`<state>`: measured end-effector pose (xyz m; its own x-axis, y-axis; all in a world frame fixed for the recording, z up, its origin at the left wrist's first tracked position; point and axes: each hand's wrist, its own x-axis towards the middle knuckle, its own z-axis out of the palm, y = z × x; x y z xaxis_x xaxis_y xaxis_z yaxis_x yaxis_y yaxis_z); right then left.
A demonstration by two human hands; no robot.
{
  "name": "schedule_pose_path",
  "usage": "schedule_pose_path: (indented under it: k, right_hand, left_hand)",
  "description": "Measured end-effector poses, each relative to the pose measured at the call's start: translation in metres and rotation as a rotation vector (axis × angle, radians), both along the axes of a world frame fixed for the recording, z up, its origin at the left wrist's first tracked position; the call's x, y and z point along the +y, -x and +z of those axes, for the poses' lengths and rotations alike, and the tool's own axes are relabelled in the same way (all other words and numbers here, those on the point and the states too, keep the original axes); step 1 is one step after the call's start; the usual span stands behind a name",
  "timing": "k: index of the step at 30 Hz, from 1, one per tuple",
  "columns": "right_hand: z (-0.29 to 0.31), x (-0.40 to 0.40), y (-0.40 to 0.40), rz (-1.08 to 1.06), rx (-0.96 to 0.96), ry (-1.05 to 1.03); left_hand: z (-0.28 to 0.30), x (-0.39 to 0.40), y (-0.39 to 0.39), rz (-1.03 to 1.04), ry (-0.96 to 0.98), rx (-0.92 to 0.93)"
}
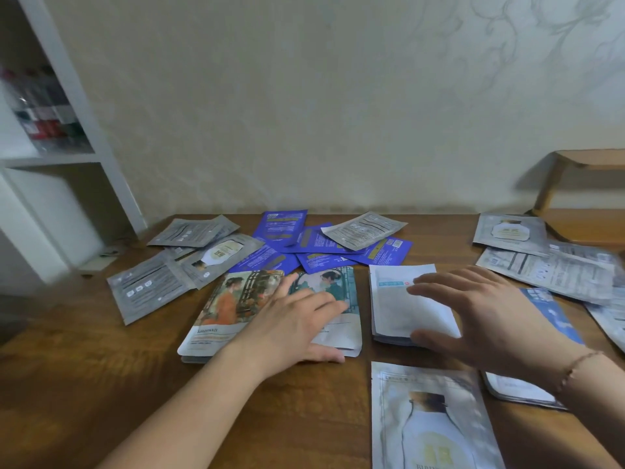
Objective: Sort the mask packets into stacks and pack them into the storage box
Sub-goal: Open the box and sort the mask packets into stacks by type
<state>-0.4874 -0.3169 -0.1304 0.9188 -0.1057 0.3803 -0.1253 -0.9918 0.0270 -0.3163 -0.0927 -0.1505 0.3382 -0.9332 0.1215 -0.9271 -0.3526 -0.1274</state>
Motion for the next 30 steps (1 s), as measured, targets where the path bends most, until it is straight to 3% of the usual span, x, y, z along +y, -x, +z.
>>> schedule_pose_path:
  k: [7,12,16,20,30]
  right_hand:
    - [0.006,0.018,-0.010,0.074,-0.004,-0.056]
    - [0.016,0.032,-0.049,0.174,-0.001,-0.046]
    - [0.028,0.072,-0.108,0.305,0.039,-0.007]
    - [0.035,0.139,-0.185,0.469,0.131,0.030]
    - [-0.001,0.299,-0.309,0.532,0.516,-0.124]
  left_hand:
    - [-0.003,0.023,-0.009,0.029,0.072,0.000]
    - [0.009,0.103,-0.061,0.445,0.309,0.147]
    - [-0.001,0.172,-0.107,0.813,0.149,0.258]
    - [-0.013,0.208,-0.112,0.821,0.026,0.399]
    - [-0.011,0.288,-0.028,0.655,-0.028,0.324]
